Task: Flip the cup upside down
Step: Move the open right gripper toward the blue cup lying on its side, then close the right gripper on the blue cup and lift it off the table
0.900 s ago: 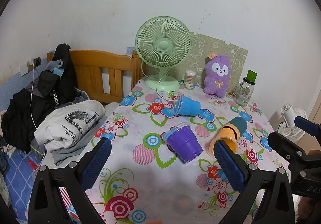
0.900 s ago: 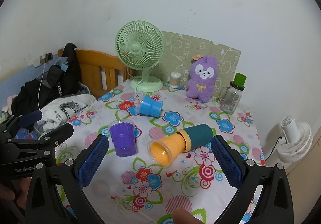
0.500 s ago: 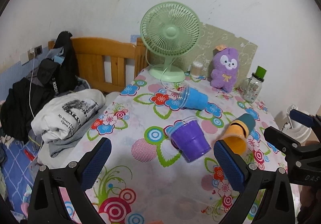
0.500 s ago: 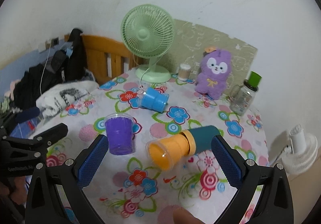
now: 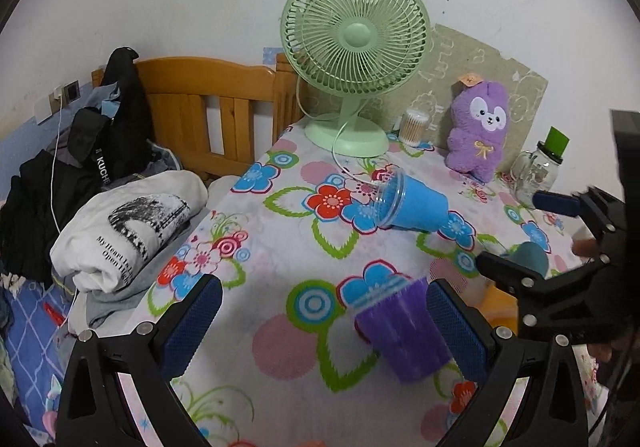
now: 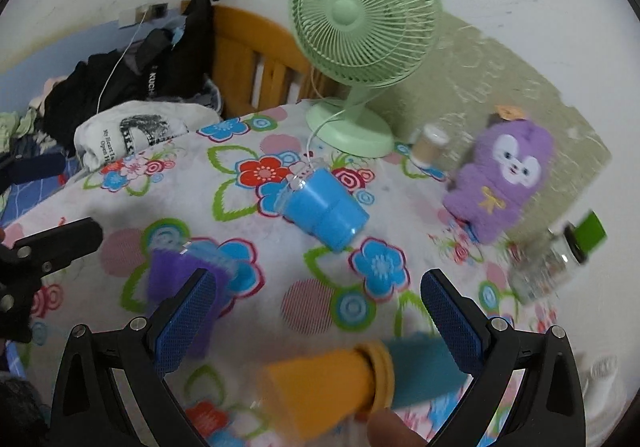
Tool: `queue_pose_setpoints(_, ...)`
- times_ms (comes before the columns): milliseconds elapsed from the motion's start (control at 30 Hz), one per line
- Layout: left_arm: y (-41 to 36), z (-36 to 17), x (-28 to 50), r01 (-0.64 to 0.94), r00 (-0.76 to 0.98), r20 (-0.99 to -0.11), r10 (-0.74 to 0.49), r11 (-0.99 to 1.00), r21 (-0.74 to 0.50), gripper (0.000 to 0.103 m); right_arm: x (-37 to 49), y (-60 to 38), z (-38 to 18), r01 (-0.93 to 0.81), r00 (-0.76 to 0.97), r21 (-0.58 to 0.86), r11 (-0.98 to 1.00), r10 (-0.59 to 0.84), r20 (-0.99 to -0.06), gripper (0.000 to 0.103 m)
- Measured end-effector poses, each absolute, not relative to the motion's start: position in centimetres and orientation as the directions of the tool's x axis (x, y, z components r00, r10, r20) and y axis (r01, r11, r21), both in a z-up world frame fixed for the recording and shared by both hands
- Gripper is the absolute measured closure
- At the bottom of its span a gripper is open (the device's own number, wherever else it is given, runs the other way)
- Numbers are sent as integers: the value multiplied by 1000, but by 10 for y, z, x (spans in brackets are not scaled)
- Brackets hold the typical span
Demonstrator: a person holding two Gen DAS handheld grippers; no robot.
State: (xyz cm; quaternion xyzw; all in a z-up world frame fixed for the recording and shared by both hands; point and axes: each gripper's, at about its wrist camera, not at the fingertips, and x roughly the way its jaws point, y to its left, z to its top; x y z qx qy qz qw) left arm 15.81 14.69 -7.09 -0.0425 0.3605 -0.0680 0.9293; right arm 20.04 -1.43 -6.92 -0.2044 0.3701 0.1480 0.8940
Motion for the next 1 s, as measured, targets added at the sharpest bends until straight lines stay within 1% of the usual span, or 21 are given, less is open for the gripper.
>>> queue_pose_setpoints(200,133,-77,191,106,705,-691,-158,987,-118,0,247,-19,-80,-479,632,-222,849,159,-759,0)
queue_pose_setpoints(400,121,-83,219,120,682,-716,-152,988,-96,0,286,-23,-99,-522,587,-216,825,163,-793,0)
queue_pose_setpoints(567,119,-95,234,107,657,-741,-136,990,-87,0,304,-14,-120,-584,554,-250,773,154,-818,0)
queue_pose_setpoints(767,121,-100,241,96,656,-744,-123,992,-80,0,323,-10,-131,-629,548,-278,726,159,-821,1)
queue_pose_setpoints(800,122,-100,243,92,657,-745,-119,993,-78,0,325,-9,-132,-636,541,-278,720,159,-826,2)
queue_pose_setpoints(867,122,-101,246,88,655,-747,-116,993,-77,0,330,-6,-137,-660,506,-260,705,161,-847,12)
queue_pose_setpoints(933,123,-102,247,83,654,-749,-111,994,-74,0,334,-5,-143,-684,453,-216,696,173,-875,29)
queue_pose_setpoints(1000,124,-103,248,80,652,-750,-108,994,-73,0,334,-5,-145,-682,437,-200,704,171,-883,35)
